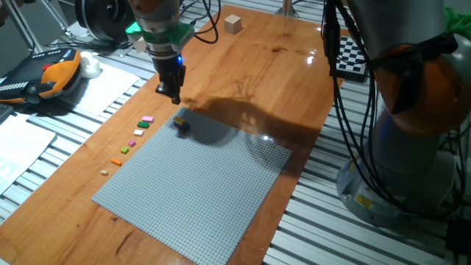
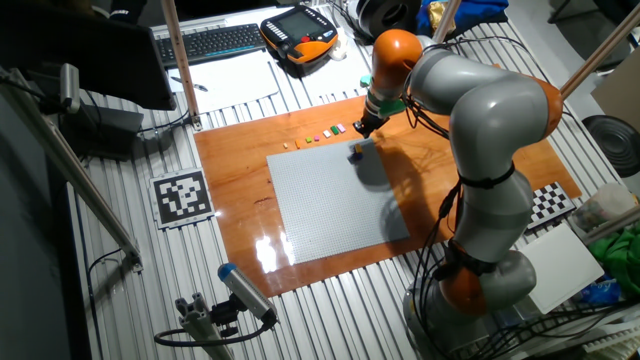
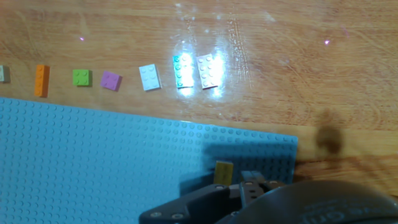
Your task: Stack small Lego blocks randomly, one at a time
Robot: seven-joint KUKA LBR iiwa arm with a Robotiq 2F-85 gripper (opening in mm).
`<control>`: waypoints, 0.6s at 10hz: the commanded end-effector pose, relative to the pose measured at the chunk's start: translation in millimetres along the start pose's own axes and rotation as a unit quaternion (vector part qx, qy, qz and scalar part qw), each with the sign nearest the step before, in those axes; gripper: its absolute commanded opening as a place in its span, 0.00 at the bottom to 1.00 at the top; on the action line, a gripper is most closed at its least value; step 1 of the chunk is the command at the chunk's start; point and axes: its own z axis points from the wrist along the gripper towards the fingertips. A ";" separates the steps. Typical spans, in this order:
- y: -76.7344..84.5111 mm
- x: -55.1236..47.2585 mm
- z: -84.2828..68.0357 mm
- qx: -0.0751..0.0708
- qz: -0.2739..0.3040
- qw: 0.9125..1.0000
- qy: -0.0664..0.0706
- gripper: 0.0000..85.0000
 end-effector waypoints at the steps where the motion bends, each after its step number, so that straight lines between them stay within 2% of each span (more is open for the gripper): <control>1: 0.6 0.6 0.2 -0.001 0.000 1.000 0.001 0.00; 4: 0.1 -1.5 1.7 -0.004 0.003 1.000 0.003 0.00; 6: -0.1 -2.9 2.8 -0.001 0.006 1.000 0.005 0.00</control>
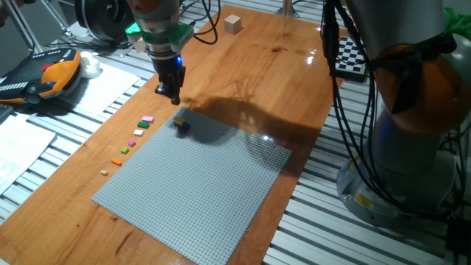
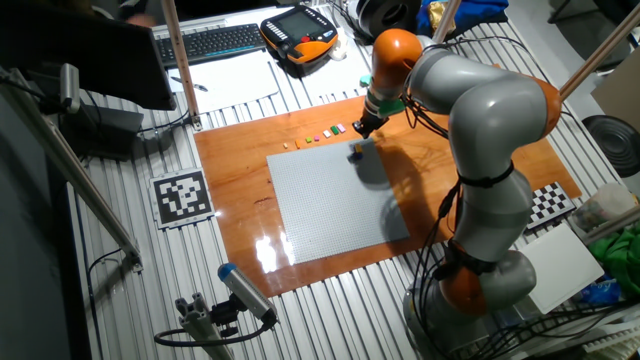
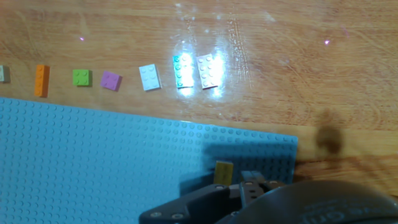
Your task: Stack small Lego blocks randomly, one at a time
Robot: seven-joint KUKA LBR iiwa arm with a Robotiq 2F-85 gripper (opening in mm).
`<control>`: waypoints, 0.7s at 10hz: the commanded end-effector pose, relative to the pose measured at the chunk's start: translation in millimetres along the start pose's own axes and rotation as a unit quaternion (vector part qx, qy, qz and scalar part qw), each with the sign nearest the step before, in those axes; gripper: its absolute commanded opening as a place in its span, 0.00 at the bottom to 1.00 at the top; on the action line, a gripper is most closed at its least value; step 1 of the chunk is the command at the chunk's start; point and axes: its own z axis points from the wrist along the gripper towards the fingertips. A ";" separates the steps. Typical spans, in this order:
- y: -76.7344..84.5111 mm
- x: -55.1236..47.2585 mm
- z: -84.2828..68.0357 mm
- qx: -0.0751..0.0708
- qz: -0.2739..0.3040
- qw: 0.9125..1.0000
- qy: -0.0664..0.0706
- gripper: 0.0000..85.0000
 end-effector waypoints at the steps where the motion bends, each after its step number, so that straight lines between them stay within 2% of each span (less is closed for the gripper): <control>1: 1.3 -0.5 1.6 -0.003 -0.001 1.000 0.006 0.00; 3: 5.6 -2.5 6.1 -0.007 0.003 1.000 -0.002 0.00; 4: 6.4 -4.9 8.5 -0.003 0.006 1.000 -0.010 0.00; 7: 7.1 -6.0 10.3 -0.007 0.003 1.000 -0.002 0.00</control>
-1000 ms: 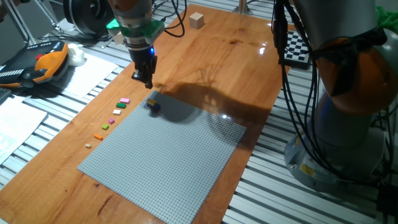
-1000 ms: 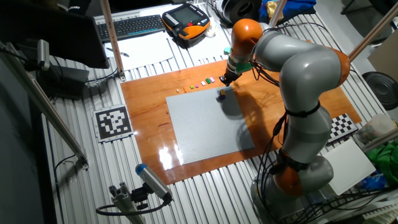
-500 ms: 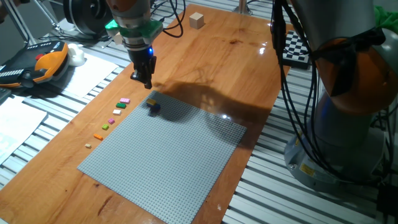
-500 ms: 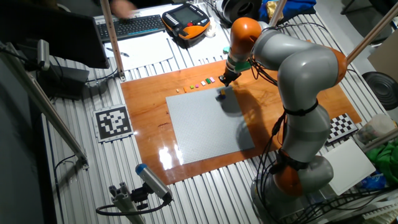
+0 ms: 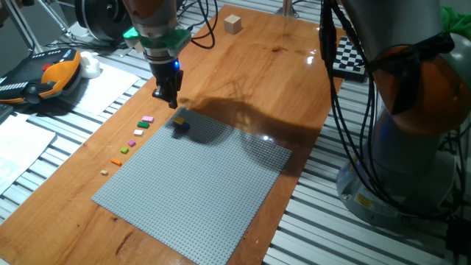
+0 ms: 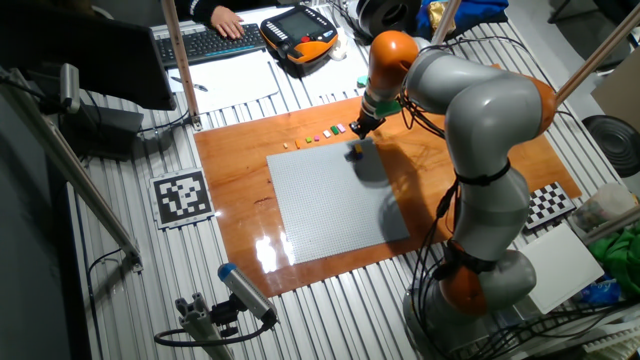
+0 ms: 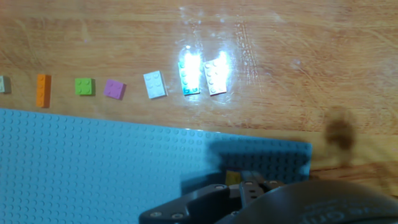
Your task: Stack small Lego blocks randomly, one at a time
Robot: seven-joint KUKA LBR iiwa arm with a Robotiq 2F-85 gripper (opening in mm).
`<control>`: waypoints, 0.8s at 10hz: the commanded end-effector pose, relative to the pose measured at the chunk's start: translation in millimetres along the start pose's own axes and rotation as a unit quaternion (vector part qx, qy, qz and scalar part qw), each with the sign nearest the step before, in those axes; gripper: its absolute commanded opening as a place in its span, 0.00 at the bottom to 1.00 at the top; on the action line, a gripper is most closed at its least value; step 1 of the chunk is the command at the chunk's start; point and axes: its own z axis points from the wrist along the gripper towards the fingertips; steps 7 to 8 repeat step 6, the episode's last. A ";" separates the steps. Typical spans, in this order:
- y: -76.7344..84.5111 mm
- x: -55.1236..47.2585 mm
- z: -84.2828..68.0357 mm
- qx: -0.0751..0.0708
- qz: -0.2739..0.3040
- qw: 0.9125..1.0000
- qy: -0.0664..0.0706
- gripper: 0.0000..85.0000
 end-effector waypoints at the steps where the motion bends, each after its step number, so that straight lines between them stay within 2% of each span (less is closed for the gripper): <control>1: -0.3 -0.9 0.8 0.000 -0.001 1.000 0.000 0.00; 8: 2.4 -2.7 5.6 -0.003 0.000 1.000 -0.002 0.00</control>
